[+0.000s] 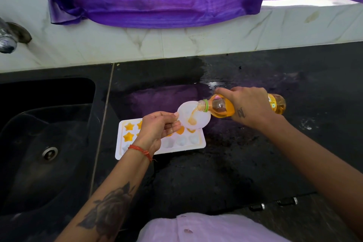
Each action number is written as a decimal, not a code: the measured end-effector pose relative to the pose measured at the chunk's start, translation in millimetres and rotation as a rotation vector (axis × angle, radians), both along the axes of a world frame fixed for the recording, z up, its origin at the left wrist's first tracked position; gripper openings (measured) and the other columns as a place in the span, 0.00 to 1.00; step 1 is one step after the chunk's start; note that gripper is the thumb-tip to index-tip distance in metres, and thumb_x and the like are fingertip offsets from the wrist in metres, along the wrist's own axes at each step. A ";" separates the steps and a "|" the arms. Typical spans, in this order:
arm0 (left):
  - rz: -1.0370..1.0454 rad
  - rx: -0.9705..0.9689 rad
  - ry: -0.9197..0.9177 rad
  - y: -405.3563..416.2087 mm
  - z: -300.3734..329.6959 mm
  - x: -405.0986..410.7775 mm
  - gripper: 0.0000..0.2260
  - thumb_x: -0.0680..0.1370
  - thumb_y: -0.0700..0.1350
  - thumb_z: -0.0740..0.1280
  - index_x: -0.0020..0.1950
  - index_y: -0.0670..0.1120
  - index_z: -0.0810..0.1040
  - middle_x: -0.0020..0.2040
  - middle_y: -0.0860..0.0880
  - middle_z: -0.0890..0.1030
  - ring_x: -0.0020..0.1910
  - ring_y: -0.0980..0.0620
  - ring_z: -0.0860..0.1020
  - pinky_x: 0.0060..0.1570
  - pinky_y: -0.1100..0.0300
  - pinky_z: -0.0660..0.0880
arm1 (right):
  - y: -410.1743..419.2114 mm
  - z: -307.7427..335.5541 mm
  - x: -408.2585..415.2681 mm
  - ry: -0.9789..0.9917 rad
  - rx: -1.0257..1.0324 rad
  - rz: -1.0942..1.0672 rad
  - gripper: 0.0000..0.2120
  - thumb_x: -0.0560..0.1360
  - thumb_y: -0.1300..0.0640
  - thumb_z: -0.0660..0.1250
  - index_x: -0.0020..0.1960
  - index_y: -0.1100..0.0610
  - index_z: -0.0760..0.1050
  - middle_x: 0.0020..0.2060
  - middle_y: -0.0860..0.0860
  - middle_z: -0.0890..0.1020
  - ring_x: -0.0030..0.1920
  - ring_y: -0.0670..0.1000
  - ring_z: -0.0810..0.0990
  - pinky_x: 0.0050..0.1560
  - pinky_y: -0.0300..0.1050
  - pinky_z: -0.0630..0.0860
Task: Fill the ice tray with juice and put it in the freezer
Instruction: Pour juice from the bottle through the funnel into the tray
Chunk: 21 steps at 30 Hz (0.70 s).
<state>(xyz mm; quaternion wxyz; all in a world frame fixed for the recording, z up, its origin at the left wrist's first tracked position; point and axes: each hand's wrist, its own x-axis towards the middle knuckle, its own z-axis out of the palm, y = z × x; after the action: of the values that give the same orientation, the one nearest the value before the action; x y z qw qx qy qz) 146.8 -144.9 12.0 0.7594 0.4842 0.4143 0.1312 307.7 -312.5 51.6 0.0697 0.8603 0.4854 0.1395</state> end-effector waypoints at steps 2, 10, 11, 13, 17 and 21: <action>-0.001 0.000 0.000 0.0 0.4 -0.6 0.01 0.71 0.35 0.71 0.41 0.37 0.80 0.28 0.46 0.83 0.28 0.53 0.82 0.28 0.65 0.78 | 0.4 -0.3 -0.2 0.013 0.008 -0.006 0.28 0.70 0.46 0.71 0.67 0.41 0.63 0.45 0.49 0.82 0.43 0.56 0.81 0.35 0.42 0.65; 0.009 0.005 -0.021 1.8 3.7 -5.8 0.02 0.72 0.34 0.70 0.40 0.38 0.79 0.27 0.47 0.83 0.27 0.54 0.82 0.28 0.66 0.77 | 4.8 9.2 -9.1 0.120 0.042 -0.013 0.29 0.69 0.46 0.71 0.65 0.40 0.63 0.45 0.48 0.81 0.45 0.56 0.80 0.36 0.43 0.63; 0.011 0.005 -0.026 2.3 4.2 -7.4 0.02 0.72 0.34 0.70 0.39 0.38 0.79 0.27 0.48 0.83 0.27 0.54 0.82 0.28 0.66 0.77 | 6.0 10.9 -11.0 0.132 0.043 -0.009 0.29 0.69 0.46 0.71 0.66 0.40 0.63 0.45 0.48 0.81 0.45 0.56 0.80 0.36 0.43 0.63; 0.019 0.007 -0.032 4.2 5.5 -11.9 0.03 0.72 0.34 0.70 0.39 0.38 0.79 0.28 0.48 0.83 0.27 0.54 0.82 0.28 0.66 0.77 | 9.1 14.4 -15.5 0.153 0.052 0.005 0.29 0.68 0.49 0.71 0.65 0.40 0.63 0.46 0.49 0.81 0.46 0.57 0.80 0.37 0.43 0.63; 0.055 0.009 -0.038 11.6 9.4 -27.1 0.03 0.72 0.34 0.70 0.38 0.38 0.78 0.28 0.48 0.83 0.27 0.54 0.82 0.28 0.66 0.77 | 20.1 18.7 -28.6 0.158 0.050 0.051 0.29 0.68 0.50 0.70 0.65 0.41 0.64 0.46 0.49 0.81 0.46 0.56 0.79 0.36 0.43 0.62; 0.110 0.039 -0.022 24.0 13.6 -50.2 0.02 0.71 0.34 0.70 0.39 0.37 0.79 0.27 0.47 0.82 0.27 0.54 0.82 0.28 0.66 0.78 | 36.7 20.6 -40.9 0.162 0.067 0.104 0.25 0.70 0.46 0.68 0.64 0.41 0.64 0.45 0.49 0.81 0.45 0.56 0.80 0.36 0.42 0.63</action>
<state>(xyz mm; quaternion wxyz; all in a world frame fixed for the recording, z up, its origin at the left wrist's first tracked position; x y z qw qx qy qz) 96.6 -120.9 25.7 0.7461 0.4739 0.4292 0.1861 266.8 -275.8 72.3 -0.0061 0.8444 0.5283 0.0890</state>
